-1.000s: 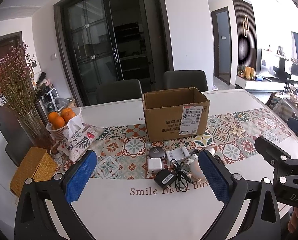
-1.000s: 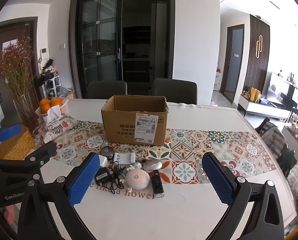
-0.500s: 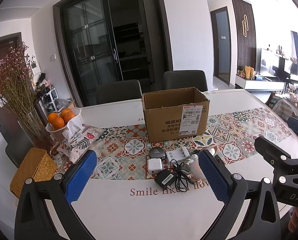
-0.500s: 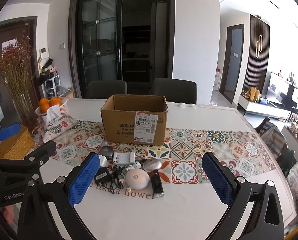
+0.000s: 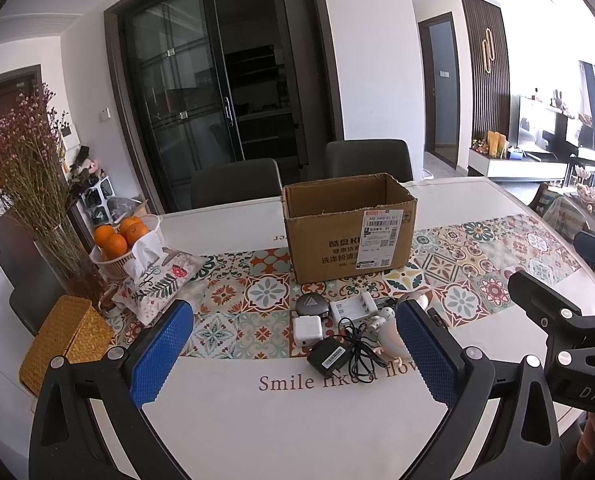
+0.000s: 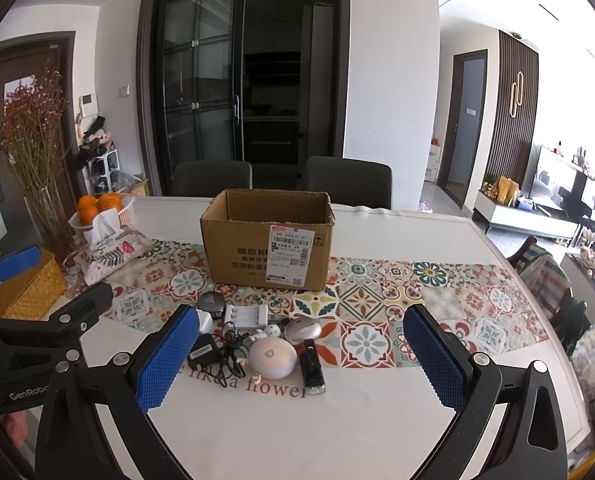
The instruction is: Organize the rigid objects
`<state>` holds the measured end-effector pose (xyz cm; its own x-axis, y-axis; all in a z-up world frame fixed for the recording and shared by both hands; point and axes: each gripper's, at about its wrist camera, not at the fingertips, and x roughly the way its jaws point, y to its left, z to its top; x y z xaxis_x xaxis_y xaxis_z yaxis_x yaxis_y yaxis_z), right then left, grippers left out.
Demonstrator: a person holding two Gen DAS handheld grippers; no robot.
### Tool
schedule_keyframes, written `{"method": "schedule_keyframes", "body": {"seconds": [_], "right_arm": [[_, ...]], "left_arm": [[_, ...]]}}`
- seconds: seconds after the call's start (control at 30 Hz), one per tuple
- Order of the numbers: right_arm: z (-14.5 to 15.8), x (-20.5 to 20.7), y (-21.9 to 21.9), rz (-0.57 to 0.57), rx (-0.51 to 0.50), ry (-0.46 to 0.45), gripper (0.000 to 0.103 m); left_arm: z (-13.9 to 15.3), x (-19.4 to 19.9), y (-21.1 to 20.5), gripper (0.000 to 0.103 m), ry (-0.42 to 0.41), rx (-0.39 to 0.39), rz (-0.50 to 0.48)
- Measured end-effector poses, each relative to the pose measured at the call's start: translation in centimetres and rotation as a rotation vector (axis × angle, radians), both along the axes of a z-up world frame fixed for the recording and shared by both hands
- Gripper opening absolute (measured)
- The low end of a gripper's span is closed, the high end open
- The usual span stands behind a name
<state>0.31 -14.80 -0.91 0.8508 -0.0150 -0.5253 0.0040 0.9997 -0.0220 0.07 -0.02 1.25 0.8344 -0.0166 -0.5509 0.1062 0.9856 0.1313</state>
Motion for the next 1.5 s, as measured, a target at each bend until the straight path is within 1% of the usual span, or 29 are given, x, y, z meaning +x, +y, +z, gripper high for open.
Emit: {"method": "schedule_keyframes", "body": {"seconds": [0.27, 0.5, 0.67, 0.87, 1.0, 1.07, 1.17, 1.2, 1.27, 1.33, 1.43, 1.5], "right_arm": [[-0.2, 0.0, 0.0, 0.005, -0.001, 0.004, 0.102], [-0.3, 0.1, 0.1, 0.006, -0.001, 0.008, 0.102], [-1.4, 0.7, -0.1, -0.002, -0.002, 0.016, 0.102], [-4.3, 2.5, -0.5, 0.004, 0.002, 0.071, 0.102], [-6.4, 3.8, -0.8, -0.004, -0.009, 0.108, 0.101], [-7.4, 4.4, -1.0, -0.009, -0.017, 0.123, 0.098], [-9.1, 5.5, -1.1, 0.007, -0.02, 0.163, 0.089], [-9.8, 5.9, -1.3, 0.014, -0.013, 0.182, 0.084], [-11.0, 6.7, -1.7, 0.015, 0.0, 0.206, 0.081], [-12.3, 7.2, -1.9, 0.005, 0.001, 0.223, 0.075], [-14.2, 8.0, -2.3, 0.012, 0.026, 0.264, 0.067], [-15.3, 8.5, -2.3, 0.011, 0.022, 0.282, 0.062]], "left_arm": [[0.0, 0.1, 0.1, 0.103, 0.008, -0.001, 0.0], [-0.7, 0.3, 0.2, 0.103, 0.022, -0.006, 0.001], [-2.8, 1.6, -0.1, 0.103, 0.062, -0.012, -0.005], [-5.7, 2.8, -0.8, 0.103, 0.093, 0.0, -0.014], [-7.9, 3.7, -1.1, 0.103, 0.102, 0.018, 0.003], [-9.0, 4.2, -1.3, 0.103, 0.12, 0.025, 0.009], [-10.6, 4.9, -1.6, 0.103, 0.143, 0.029, 0.015], [-11.0, 5.1, -1.7, 0.103, 0.146, 0.032, 0.015], [-12.0, 5.6, -2.2, 0.103, 0.157, 0.052, 0.016], [-12.8, 5.9, -2.4, 0.103, 0.161, 0.065, 0.013], [-14.2, 6.6, -2.8, 0.103, 0.185, 0.063, 0.0], [-15.0, 7.1, -2.9, 0.103, 0.196, 0.069, -0.003]]}}
